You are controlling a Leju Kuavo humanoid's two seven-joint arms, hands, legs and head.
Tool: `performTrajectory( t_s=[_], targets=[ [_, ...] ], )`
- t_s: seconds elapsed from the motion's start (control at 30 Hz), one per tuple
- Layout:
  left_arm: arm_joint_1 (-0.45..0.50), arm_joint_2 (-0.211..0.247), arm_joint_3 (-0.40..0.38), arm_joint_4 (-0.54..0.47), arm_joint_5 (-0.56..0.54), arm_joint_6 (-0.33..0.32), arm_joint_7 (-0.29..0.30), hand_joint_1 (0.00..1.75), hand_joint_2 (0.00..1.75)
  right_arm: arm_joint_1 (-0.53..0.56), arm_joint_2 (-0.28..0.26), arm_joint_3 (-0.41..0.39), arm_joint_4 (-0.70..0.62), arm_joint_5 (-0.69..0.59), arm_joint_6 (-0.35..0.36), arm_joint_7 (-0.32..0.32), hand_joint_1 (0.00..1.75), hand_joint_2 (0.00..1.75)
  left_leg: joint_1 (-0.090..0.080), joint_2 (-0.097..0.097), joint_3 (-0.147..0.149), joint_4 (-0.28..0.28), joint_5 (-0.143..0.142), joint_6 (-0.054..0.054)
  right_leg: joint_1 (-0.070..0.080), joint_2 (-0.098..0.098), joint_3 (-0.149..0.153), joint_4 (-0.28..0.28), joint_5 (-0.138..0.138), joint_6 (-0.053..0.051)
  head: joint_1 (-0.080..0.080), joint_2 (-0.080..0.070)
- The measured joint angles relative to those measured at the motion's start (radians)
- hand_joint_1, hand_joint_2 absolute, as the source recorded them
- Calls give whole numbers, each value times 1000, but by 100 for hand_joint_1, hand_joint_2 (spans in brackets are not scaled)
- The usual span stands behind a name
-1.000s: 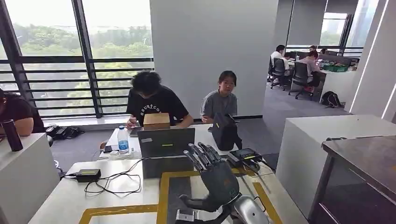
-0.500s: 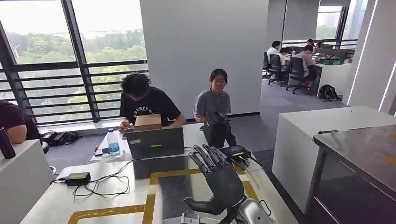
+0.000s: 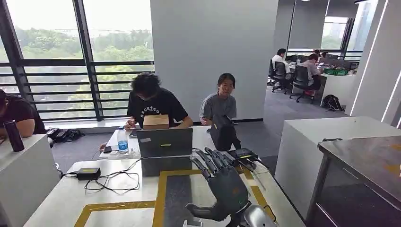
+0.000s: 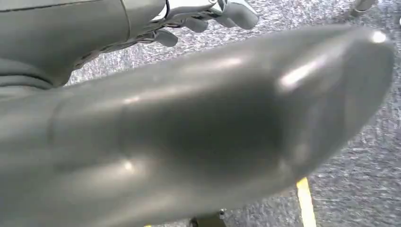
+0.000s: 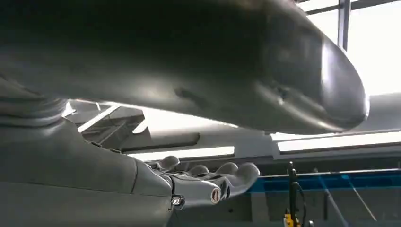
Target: Take the parts from the cabinet and place them on the table.
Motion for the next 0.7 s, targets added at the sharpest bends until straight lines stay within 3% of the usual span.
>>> performTrajectory(
  t_s=[0.03, 0.07, 0.1, 0.13, 0.2, 0.23, 0.3, 0.37, 0.4, 0.43, 0.47, 0.53, 0.57, 0.6, 0.63, 0.67, 0.7],
  targets=[
    [2, 0, 0, 0, -2, 0, 0, 0, 0, 5, -2, 0, 0, 1, 0, 0, 0, 0, 0, 0, -11, 1, 7, 1, -1, 0, -28, 82, -41, 4, 0, 0],
    [2, 0, 0, 0, -4, 0, 2, 0, 0, 11, -7, 0, 0, 1, 0, 0, 0, 0, 0, 1, -21, 2, 14, 1, -1, 0, -43, 139, -60, 7, 0, 0],
    [3, 0, 0, 1, -5, 0, 2, 0, 0, 19, -10, 0, 0, 3, -1, 0, 0, 0, 0, 1, -30, 4, 20, -1, -2, 0, -36, 151, -55, 8, 1, 0],
    [3, 0, 0, 1, -5, 0, 2, 0, 0, 22, -14, 0, 0, 4, -3, 0, 0, 0, 0, 0, -38, 7, 24, -3, -2, 0, -4, 111, -31, 7, 1, 0],
    [2, -1, 0, 1, -5, 0, 2, 0, 0, 21, -16, 0, -1, 4, -7, 1, 0, 0, 0, 1, -49, 13, 30, -9, -2, -1, 111, -62, 30, 1, 2, 0],
    [2, 0, 0, 1, -5, 0, 2, 0, 0, 20, -17, -2, -4, 4, -8, 1, 0, 0, 0, 2, -52, 17, 31, -12, -2, -1, 160, -144, 26, -5, 2, 0],
    [1, 0, 0, 1, -5, 0, 1, 0, 0, 23, -21, -2, -7, 4, -10, 1, 0, 0, -2, 1, -54, 17, 39, -25, 9, 1, 154, -143, 43, -18, 2, 0],
    [1, -1, 0, 1, -5, 0, 0, 0, 0, 22, -25, -3, -9, 4, -11, 1, 0, 0, -1, 1, -59, 13, 49, -39, 11, 1, 149, -150, 40, -28, 0, 0],
    [2, 0, 0, 1, -5, 0, 0, 0, 0, 23, -25, -3, -12, 4, -12, 1, 0, 0, -4, 1, -62, 12, 52, -46, 3, 0, 147, -159, 51, -38, 0, 0],
    [2, 0, 0, 1, -5, 0, 0, 0, 0, 23, -25, -3, -15, 4, -13, 1, 0, 0, 0, -2, -73, 27, 31, -50, 0, -3, 145, -165, 59, -45, 0, 0],
    [2, -2, 0, 2, -5, -1, 0, 0, 0, 23, -25, -3, -18, 4, -13, 1, 0, 0, -1, -3, -88, 71, -14, -53, 0, -3, 139, -166, 66, -54, -2, 0],
    [1, -1, 0, 2, -5, -4, 2, 0, 0, 28, -26, -3, -21, 6, -14, 3, 0, 0, 1, -3, -139, 220, -106, -61, 1, -3, 121, -166, 78, -57, -3, 0],
    [1, -1, 0, 2, -5, -4, 3, 0, 0, 33, -26, -3, -24, 6, -14, 5, 0, 0, 1, -3, -159, 287, -134, -64, 2, -3, 112, -165, 85, -57, -3, 0],
    [2, -1, 0, 2, -5, -5, 3, 0, 0, 36, -26, -3, -24, 6, -14, 6, 0, 0, 1, -3, -160, 312, -136, -65, 2, -3, 103, -164, 91, -56, -3, 0],
    [2, -1, 0, 2, -5, -5, 5, 0, 0, 37, -26, -3, -25, 6, -13, 7, 0, 0, 1, -3, -135, 286, -114, -64, 1, -3, 93, -162, 98, -54, -4, 0],
    [1, -1, 0, 2, -5, -6, 5, 0, 0, 37, -27, -3, -27, 6, -12, 9, 0, 0, 1, -3, -94, 225, -81, -63, 1, -3, 86, -160, 104, -51, -3, 0],
    [1, 0, 0, 2, -5, -6, 5, 0, 0, 37, -29, -3, -31, 6, -11, 9, 0, 0, 1, -2, -35, 132, -47, -61, 0, -2, 79, -157, 108, -47, -4, 0]
  ],
)
